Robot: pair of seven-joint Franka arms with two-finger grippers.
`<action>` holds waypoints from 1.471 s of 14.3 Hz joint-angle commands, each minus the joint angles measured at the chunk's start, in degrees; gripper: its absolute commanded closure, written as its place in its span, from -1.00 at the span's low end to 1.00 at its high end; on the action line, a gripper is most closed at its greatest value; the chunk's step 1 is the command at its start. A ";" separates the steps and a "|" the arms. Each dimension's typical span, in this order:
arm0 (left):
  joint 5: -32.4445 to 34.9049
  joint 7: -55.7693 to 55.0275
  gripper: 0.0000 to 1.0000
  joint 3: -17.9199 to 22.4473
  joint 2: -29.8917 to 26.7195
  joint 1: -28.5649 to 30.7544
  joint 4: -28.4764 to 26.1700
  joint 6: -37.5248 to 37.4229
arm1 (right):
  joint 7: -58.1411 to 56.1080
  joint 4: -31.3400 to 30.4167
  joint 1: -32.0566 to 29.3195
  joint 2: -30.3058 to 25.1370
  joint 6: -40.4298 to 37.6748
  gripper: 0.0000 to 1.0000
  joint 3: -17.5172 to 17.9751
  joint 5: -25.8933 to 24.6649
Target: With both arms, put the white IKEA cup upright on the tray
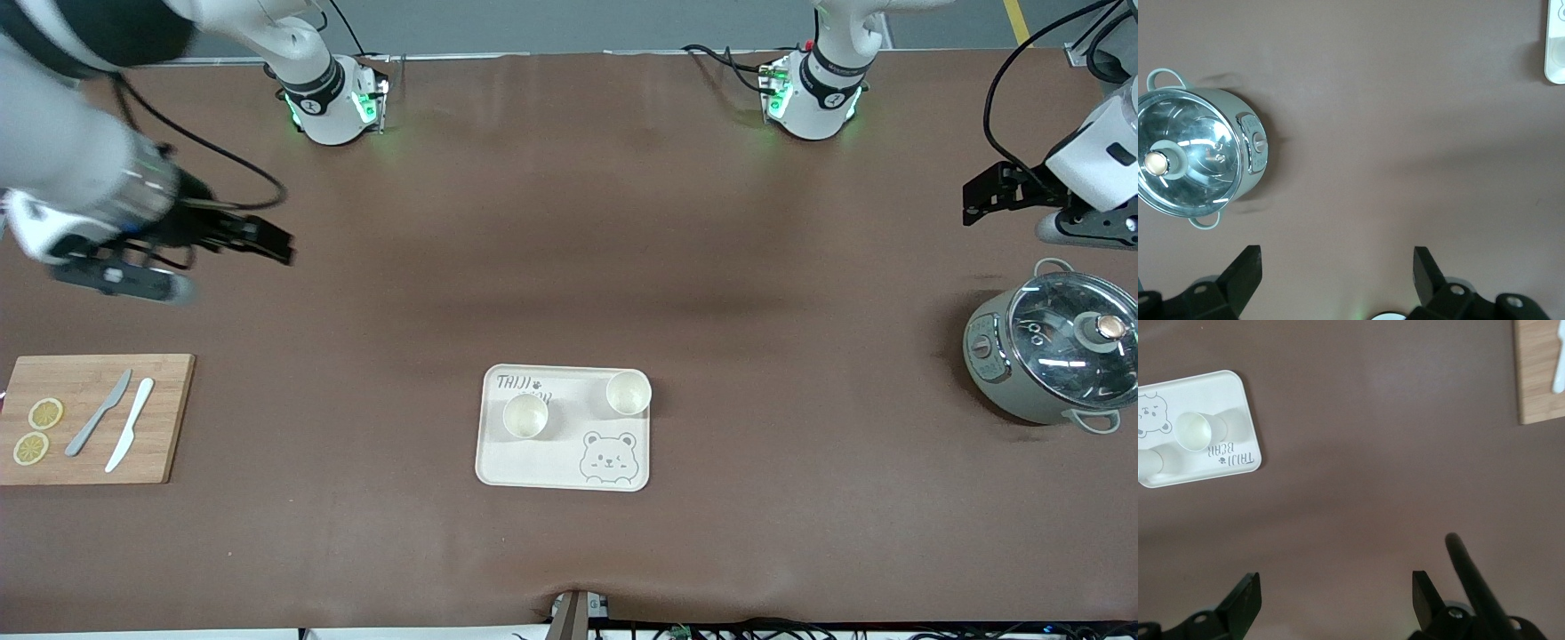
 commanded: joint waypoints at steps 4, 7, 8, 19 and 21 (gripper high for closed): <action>-0.43 0.39 -1.00 -0.17 0.58 0.01 0.88 0.44 | -13.59 -1.26 -9.47 -4.08 -2.17 -1.00 1.29 -5.64; -1.30 0.65 -1.00 -0.17 0.67 0.44 1.05 0.53 | -13.78 -5.45 -10.01 -4.86 2.28 -1.00 1.29 -7.32; -2.87 1.17 -1.00 0.01 0.67 0.71 1.05 0.53 | -13.96 -7.83 -10.10 -5.48 4.57 -1.00 1.29 -7.67; -3.07 1.00 -1.00 0.10 0.84 0.54 0.96 0.53 | -14.84 -21.82 -10.98 -11.02 16.46 -1.00 1.29 -8.73; -3.07 0.91 -1.00 0.10 0.84 0.63 0.88 0.62 | -14.84 -21.91 -10.89 -11.11 16.37 -1.00 1.29 -8.64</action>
